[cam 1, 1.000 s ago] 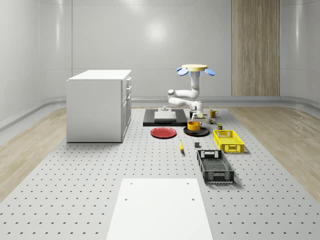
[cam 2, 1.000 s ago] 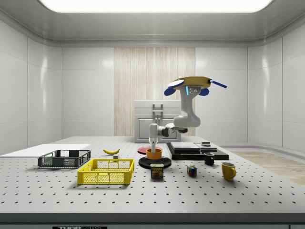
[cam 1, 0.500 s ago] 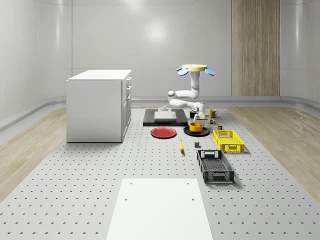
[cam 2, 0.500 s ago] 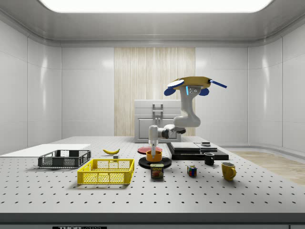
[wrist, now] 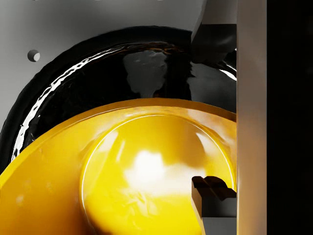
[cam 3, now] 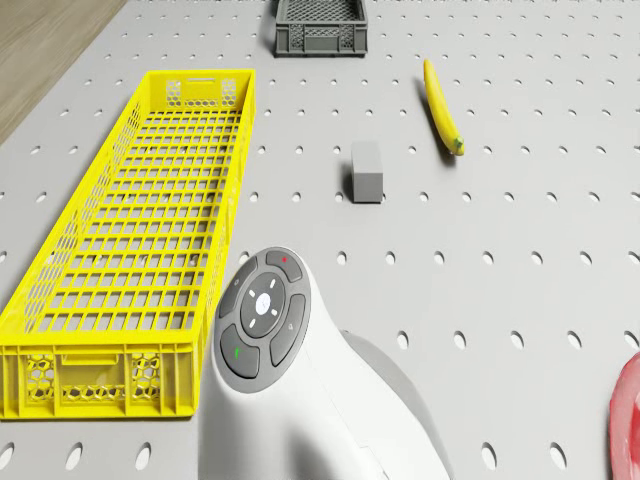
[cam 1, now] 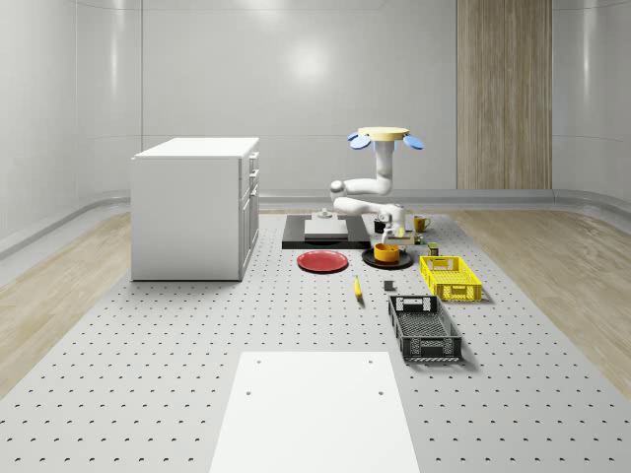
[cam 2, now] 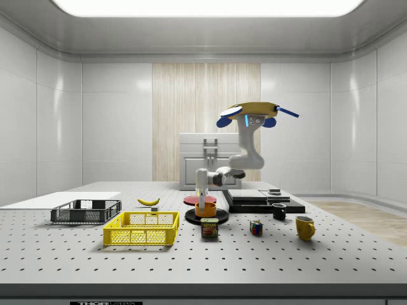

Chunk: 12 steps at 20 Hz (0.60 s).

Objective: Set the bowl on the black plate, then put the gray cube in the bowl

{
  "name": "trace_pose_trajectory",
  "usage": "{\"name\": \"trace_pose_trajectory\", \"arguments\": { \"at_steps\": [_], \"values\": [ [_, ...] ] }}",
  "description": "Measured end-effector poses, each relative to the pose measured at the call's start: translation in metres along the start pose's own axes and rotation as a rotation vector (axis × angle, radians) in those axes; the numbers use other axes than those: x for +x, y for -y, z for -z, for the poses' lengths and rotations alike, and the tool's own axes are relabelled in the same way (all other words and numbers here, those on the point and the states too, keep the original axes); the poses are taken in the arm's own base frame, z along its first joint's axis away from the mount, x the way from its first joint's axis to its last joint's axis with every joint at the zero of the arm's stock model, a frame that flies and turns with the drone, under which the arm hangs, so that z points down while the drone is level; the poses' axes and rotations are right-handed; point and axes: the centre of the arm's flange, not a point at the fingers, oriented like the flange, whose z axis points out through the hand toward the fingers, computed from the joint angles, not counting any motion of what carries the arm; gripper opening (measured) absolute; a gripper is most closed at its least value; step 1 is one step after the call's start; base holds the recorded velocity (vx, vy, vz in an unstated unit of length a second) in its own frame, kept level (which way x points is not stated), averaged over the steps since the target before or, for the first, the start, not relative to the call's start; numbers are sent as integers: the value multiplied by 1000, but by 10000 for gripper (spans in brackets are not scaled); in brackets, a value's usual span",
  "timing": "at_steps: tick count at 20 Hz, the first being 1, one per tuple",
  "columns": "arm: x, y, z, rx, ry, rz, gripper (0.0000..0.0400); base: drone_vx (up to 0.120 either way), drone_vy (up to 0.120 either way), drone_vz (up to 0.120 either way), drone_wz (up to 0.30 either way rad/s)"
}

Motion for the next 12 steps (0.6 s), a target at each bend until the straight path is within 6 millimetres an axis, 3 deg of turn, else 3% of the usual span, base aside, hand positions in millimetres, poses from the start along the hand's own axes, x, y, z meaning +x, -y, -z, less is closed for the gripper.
{"name": "trace_pose_trajectory", "arguments": {
  "at_steps": [2,7,12],
  "values": [
    [0,0,1,0,0,0,373,20,0,0,0],
    [0,0,1,0,0,0,392,8,0,120,0],
    [0,0,2,0,0,0,398,120,0,8,0]
  ]
}}
